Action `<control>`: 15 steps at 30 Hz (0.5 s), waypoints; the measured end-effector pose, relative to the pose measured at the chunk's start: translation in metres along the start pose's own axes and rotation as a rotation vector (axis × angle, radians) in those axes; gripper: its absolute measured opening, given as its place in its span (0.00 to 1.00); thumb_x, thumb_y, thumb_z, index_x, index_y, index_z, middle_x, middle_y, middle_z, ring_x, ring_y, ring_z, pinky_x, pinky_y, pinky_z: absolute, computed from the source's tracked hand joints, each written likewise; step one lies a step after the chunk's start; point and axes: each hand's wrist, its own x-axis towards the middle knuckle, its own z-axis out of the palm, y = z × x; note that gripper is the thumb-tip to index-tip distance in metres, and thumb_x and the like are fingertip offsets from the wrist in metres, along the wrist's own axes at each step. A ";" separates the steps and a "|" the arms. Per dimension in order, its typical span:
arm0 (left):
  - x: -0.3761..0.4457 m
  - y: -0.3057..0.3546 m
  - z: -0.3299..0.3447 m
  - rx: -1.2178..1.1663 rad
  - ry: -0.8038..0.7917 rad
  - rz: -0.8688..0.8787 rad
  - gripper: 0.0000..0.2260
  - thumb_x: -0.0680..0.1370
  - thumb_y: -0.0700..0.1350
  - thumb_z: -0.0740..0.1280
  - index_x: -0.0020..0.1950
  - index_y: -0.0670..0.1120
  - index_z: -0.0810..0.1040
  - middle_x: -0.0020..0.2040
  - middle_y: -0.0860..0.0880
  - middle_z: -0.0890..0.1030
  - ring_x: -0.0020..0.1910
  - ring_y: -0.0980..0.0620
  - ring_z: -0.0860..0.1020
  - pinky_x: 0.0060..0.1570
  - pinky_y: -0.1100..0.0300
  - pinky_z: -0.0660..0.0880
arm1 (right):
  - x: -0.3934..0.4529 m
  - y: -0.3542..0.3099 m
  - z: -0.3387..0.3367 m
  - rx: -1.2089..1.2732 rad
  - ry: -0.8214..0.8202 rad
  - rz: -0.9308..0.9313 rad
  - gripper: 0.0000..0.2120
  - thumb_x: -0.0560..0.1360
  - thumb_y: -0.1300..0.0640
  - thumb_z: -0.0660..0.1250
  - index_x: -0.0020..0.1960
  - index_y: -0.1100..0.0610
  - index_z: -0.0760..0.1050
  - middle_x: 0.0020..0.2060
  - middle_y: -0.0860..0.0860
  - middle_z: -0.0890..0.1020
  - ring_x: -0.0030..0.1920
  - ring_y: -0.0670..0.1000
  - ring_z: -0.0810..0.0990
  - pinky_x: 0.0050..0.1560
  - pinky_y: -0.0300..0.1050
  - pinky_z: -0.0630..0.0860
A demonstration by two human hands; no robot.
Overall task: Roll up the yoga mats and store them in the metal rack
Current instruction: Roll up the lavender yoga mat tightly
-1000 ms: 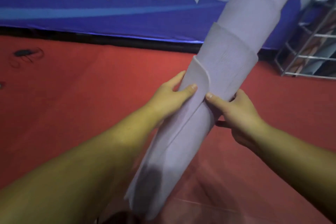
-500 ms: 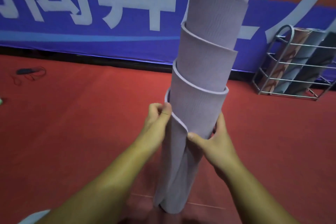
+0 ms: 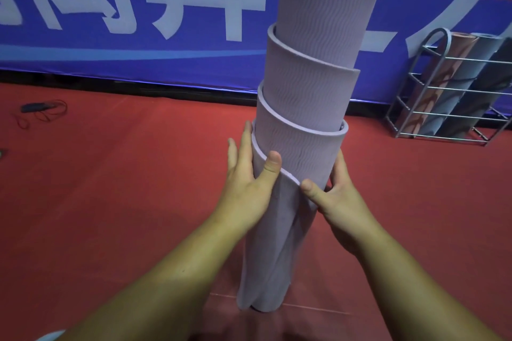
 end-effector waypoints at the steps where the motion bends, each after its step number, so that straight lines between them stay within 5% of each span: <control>1: 0.001 -0.001 0.001 -0.007 0.008 0.006 0.42 0.67 0.77 0.54 0.79 0.67 0.46 0.83 0.56 0.46 0.80 0.63 0.41 0.72 0.65 0.45 | 0.001 0.001 0.000 0.005 -0.006 0.005 0.56 0.61 0.37 0.81 0.80 0.39 0.53 0.74 0.43 0.72 0.73 0.49 0.72 0.72 0.60 0.69; 5: 0.006 -0.003 0.000 -0.039 0.029 0.014 0.43 0.69 0.75 0.56 0.81 0.63 0.50 0.83 0.53 0.51 0.81 0.59 0.47 0.80 0.50 0.52 | 0.004 0.008 -0.001 -0.017 0.000 0.029 0.53 0.63 0.36 0.80 0.79 0.36 0.54 0.75 0.43 0.69 0.75 0.51 0.68 0.74 0.61 0.66; 7: 0.006 -0.003 -0.001 -0.015 0.029 0.015 0.43 0.69 0.75 0.56 0.81 0.63 0.50 0.83 0.53 0.49 0.80 0.63 0.44 0.79 0.57 0.49 | 0.005 0.012 0.000 -0.069 0.042 0.049 0.51 0.61 0.31 0.79 0.77 0.31 0.55 0.78 0.45 0.63 0.80 0.54 0.56 0.77 0.60 0.60; 9: 0.004 -0.001 0.000 0.014 0.027 0.011 0.42 0.70 0.74 0.57 0.81 0.65 0.49 0.84 0.53 0.44 0.71 0.77 0.37 0.71 0.67 0.45 | 0.005 0.011 0.000 -0.158 0.078 0.077 0.49 0.61 0.29 0.75 0.76 0.29 0.55 0.81 0.44 0.54 0.80 0.49 0.35 0.75 0.51 0.50; 11: 0.004 -0.001 0.000 0.015 0.018 0.010 0.40 0.72 0.72 0.58 0.81 0.66 0.47 0.83 0.52 0.39 0.60 0.87 0.34 0.69 0.67 0.44 | 0.006 0.009 -0.001 -0.207 0.102 0.091 0.50 0.60 0.28 0.73 0.77 0.30 0.54 0.82 0.44 0.51 0.78 0.47 0.29 0.71 0.48 0.47; 13: 0.005 -0.002 -0.001 -0.066 -0.040 0.035 0.42 0.71 0.73 0.59 0.81 0.63 0.46 0.83 0.55 0.43 0.68 0.82 0.37 0.76 0.62 0.45 | 0.005 0.008 -0.001 -0.181 0.079 0.061 0.54 0.59 0.25 0.74 0.79 0.34 0.53 0.80 0.47 0.59 0.81 0.52 0.43 0.75 0.51 0.52; 15: 0.007 -0.002 -0.004 -0.300 -0.167 0.016 0.43 0.74 0.65 0.66 0.82 0.59 0.45 0.82 0.60 0.53 0.79 0.66 0.51 0.80 0.51 0.53 | 0.004 0.006 -0.003 -0.109 0.032 0.024 0.58 0.59 0.27 0.76 0.80 0.42 0.52 0.76 0.46 0.68 0.77 0.50 0.65 0.75 0.57 0.65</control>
